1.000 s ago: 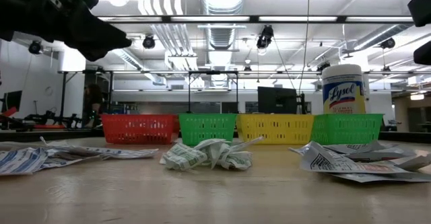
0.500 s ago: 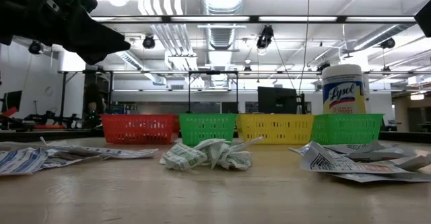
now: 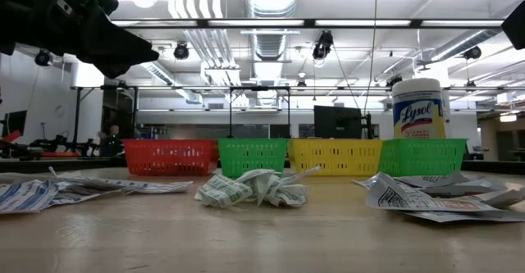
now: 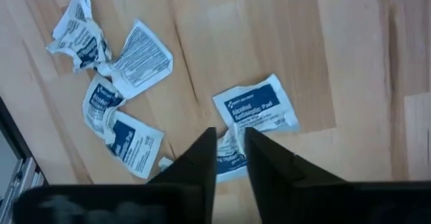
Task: Pick & Place First Aid Supplies
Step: Put the alcohol pad into the red basket
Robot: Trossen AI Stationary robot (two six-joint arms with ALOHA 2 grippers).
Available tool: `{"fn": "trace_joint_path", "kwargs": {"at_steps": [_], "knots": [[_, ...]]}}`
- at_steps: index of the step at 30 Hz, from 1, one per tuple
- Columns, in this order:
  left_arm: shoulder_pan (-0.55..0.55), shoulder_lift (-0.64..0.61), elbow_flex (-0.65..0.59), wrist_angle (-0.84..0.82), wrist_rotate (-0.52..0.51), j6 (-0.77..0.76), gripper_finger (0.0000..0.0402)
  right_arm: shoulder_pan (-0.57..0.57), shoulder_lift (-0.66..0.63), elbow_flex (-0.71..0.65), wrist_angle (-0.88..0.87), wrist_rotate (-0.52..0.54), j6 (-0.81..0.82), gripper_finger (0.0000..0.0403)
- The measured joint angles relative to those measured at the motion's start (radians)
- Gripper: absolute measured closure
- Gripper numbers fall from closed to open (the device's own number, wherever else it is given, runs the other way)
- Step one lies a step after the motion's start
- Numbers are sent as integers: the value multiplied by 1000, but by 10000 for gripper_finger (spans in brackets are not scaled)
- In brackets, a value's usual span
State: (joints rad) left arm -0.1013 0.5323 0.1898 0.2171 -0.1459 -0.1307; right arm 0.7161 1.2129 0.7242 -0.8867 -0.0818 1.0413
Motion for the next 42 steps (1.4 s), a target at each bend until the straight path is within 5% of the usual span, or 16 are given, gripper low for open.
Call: {"fn": "trace_joint_path", "kwargs": {"at_steps": [5,15,27,42], "knots": [[0,0,0,0,0,0,287,-25,0,-19,0,4,70,273],[0,0,0,-1,0,3,287,-39,0,-100,3,-54,605,241],[0,0,0,-1,0,4,287,-40,12,-113,16,-20,713,260],[0,0,0,-1,0,3,287,-41,225,-109,63,-24,659,286]]}}
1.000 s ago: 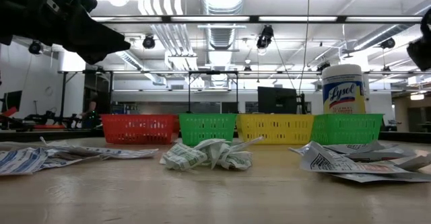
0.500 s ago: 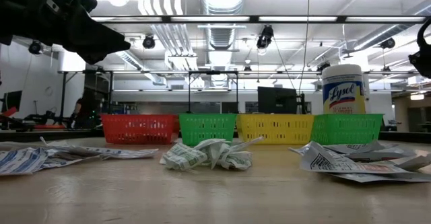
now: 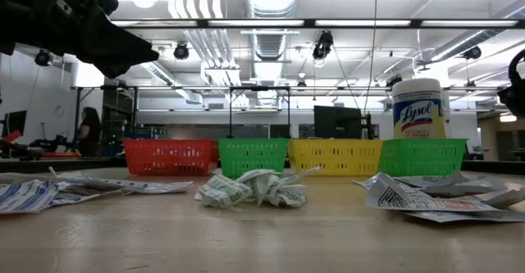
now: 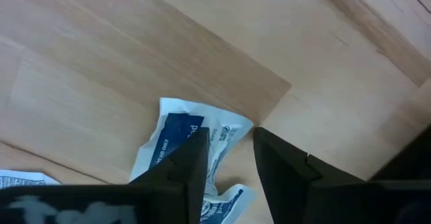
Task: Pick & Place First Aid Supplies
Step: Put the alcohol pad into the red basket
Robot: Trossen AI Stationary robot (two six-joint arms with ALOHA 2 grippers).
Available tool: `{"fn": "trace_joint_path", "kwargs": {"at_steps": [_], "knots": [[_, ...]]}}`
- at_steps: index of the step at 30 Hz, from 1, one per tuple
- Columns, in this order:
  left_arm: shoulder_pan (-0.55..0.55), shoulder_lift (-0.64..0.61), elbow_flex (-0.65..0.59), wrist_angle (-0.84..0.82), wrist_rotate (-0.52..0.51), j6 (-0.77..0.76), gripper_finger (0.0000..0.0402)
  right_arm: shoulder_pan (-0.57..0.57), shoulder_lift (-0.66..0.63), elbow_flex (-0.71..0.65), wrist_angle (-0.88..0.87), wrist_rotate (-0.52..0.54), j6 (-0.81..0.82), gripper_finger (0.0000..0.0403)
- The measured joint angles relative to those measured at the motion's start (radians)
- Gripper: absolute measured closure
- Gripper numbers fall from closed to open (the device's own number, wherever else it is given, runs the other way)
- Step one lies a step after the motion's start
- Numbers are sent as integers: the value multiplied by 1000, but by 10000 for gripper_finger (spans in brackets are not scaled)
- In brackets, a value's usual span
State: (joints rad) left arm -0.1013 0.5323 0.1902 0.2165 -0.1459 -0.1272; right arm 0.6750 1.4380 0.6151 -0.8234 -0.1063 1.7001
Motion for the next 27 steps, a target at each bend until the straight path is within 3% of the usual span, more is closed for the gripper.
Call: {"fn": "trace_joint_path", "kwargs": {"at_steps": [27], "knots": [[0,0,0,0,0,-3,287,1,-43,0,-19,68,-48,393]]}}
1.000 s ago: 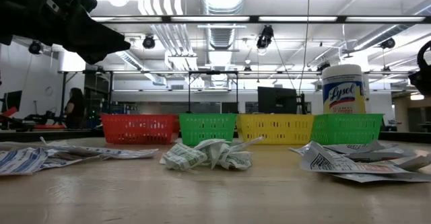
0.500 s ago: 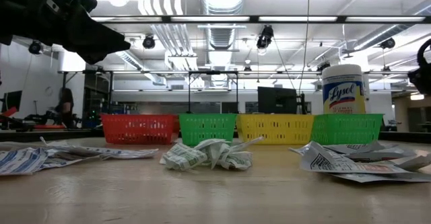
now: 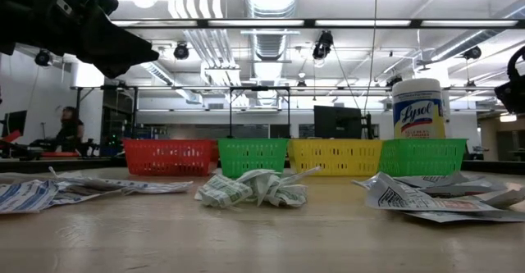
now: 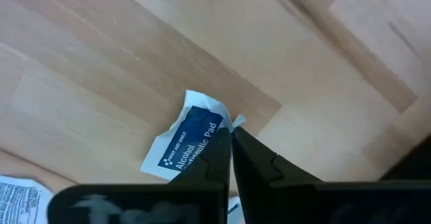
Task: Pick & Place First Aid Supplies
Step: Put the alcohol pad into the red basket
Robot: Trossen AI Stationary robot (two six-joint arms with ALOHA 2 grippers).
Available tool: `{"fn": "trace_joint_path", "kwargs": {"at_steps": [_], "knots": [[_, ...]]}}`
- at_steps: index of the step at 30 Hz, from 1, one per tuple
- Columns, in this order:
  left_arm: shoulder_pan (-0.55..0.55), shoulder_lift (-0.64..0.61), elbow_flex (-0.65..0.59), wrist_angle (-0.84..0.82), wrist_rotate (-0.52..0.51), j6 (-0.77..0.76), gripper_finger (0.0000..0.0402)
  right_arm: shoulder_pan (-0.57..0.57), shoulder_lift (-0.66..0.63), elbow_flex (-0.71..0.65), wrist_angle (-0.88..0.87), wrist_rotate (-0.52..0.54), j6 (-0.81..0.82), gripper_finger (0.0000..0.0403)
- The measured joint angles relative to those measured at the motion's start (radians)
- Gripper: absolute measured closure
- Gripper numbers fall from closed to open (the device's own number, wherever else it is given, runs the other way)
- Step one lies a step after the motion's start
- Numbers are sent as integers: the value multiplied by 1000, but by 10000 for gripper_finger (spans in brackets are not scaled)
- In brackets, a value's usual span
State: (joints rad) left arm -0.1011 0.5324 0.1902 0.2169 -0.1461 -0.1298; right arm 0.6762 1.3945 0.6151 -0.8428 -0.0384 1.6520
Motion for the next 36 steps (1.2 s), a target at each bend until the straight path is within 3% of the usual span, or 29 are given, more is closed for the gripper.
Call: {"fn": "trace_joint_path", "kwargs": {"at_steps": [7,20,30,36], "knots": [[0,4,0,37,5,-1,287,0,-1,41,-18,189,-58,394],[0,113,0,232,77,-5,287,0,-1,198,41,756,-330,394],[-9,311,0,500,80,-34,287,-3,40,216,347,1193,-677,394],[-38,439,55,576,77,-35,287,-8,104,216,531,1355,-839,394]]}}
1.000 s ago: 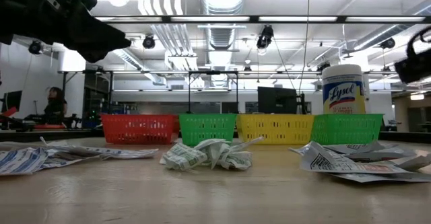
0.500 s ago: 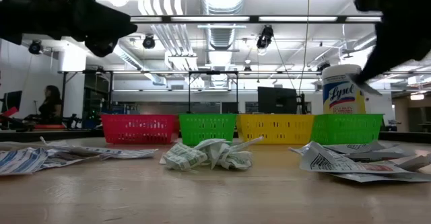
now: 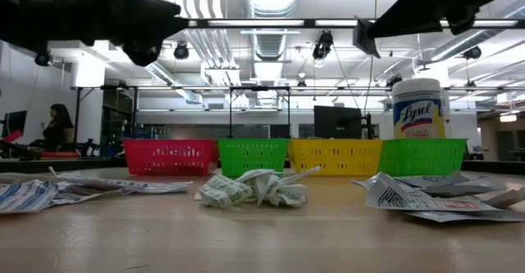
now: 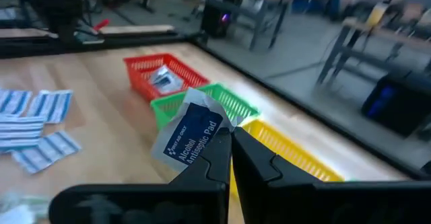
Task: Pick & Place First Aid Supplies
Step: Put the alcohol pad into the red basket
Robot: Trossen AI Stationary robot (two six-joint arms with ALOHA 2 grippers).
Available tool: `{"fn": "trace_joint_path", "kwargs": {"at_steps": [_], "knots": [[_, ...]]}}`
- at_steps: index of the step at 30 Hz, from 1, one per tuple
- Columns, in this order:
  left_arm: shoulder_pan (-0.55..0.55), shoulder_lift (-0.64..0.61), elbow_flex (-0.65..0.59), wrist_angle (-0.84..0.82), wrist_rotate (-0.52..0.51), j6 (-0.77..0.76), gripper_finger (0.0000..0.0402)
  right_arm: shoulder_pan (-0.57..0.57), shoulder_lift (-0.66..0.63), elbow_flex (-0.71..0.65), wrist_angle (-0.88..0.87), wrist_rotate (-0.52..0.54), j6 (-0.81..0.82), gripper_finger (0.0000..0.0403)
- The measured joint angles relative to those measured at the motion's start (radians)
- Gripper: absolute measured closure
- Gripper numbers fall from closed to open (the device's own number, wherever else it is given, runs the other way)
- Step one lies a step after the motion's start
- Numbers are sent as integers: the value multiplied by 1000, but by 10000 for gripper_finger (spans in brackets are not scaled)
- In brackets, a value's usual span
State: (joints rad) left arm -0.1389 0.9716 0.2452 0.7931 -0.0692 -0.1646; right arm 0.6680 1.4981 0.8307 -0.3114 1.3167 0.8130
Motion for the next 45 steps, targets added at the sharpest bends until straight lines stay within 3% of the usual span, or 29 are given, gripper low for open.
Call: {"fn": "trace_joint_path", "kwargs": {"at_steps": [4,14,23,34,45], "knots": [[-8,92,77,-1,-1,12,287,-11,56,2,86,66,-76,394],[-9,319,290,-66,-3,42,287,-31,215,128,94,241,-156,394],[-9,485,465,-146,-3,112,287,-69,317,276,79,257,-250,394],[-9,566,534,-147,-41,142,287,-104,355,356,77,254,-320,394],[-9,563,536,-146,-68,146,287,-117,363,377,84,254,-345,394]]}}
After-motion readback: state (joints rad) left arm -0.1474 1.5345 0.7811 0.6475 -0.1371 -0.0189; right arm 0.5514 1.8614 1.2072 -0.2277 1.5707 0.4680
